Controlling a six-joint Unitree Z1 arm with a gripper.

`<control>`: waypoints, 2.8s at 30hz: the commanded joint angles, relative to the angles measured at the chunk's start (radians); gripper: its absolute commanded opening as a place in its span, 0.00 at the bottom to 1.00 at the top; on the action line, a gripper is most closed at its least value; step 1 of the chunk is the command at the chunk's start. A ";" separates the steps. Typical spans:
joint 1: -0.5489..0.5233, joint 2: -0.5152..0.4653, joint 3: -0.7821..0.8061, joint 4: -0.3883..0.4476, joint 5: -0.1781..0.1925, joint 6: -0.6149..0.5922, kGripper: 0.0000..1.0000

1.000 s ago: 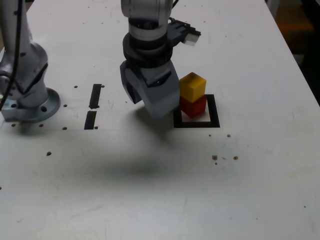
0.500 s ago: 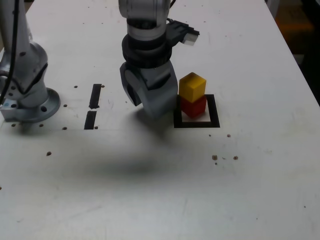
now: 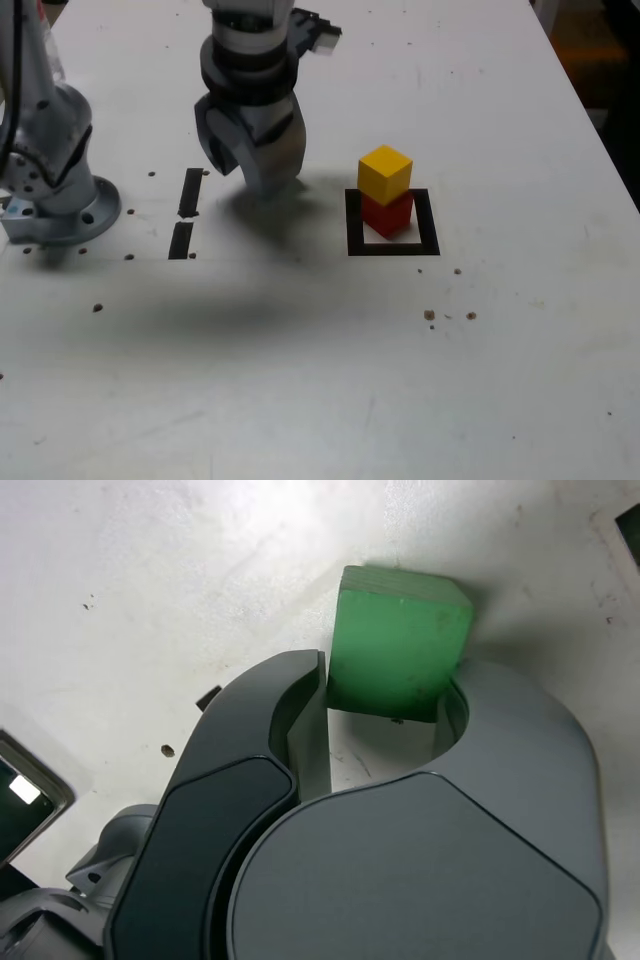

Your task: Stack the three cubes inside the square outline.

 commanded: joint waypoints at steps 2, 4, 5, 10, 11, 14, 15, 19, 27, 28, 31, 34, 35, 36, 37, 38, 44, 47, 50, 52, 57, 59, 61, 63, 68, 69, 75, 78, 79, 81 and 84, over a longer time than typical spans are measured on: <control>0.001 -0.024 -0.056 0.055 0.012 -0.005 0.19; 0.001 -0.029 -0.099 0.096 0.015 -0.005 0.19; 0.001 -0.030 -0.124 0.118 0.016 -0.005 0.19; -0.003 -0.034 -0.284 0.234 0.000 -0.002 0.19; -0.007 -0.033 -0.327 0.259 -0.013 0.004 0.19; -0.011 -0.029 -0.409 0.307 -0.041 0.022 0.19; -0.011 -0.027 -0.437 0.323 -0.052 0.030 0.19; -0.012 -0.010 -0.550 0.382 -0.110 0.058 0.19; -0.014 0.039 -0.641 0.394 -0.205 0.072 0.19; -0.014 0.046 -0.640 0.391 -0.208 0.072 0.19; -0.015 0.062 -0.635 0.381 -0.212 0.072 0.19; -0.016 0.073 -0.633 0.368 -0.213 0.072 0.19; -0.016 0.077 -0.632 0.361 -0.214 0.072 0.19; -0.016 0.081 -0.632 0.354 -0.216 0.072 0.19; -0.016 0.086 -0.631 0.350 -0.218 0.073 0.19; -0.017 0.093 -0.630 0.344 -0.219 0.076 0.19; -0.020 0.107 -0.609 0.315 -0.219 0.085 0.19; -0.020 0.114 -0.585 0.284 -0.228 0.086 0.19; -0.020 0.122 -0.555 0.244 -0.244 0.089 0.19; -0.021 0.127 -0.542 0.222 -0.253 0.091 0.19; -0.024 0.130 -0.535 0.203 -0.257 0.097 0.19; -0.025 0.130 -0.534 0.201 -0.252 0.098 0.19; -0.025 0.130 -0.533 0.200 -0.247 0.098 0.19; -0.025 0.130 -0.533 0.201 -0.243 0.098 0.20; -0.025 0.130 -0.532 0.206 -0.233 0.099 0.20; -0.025 0.130 -0.531 0.207 -0.232 0.099 0.20; -0.025 0.126 -0.517 0.215 -0.228 0.099 0.26; -0.025 0.125 -0.510 0.221 -0.231 0.098 0.35; -0.025 0.124 -0.509 0.223 -0.232 0.098 0.38; -0.025 0.123 -0.505 0.224 -0.237 0.098 0.45; -0.025 0.121 -0.498 0.224 -0.244 0.098 0.55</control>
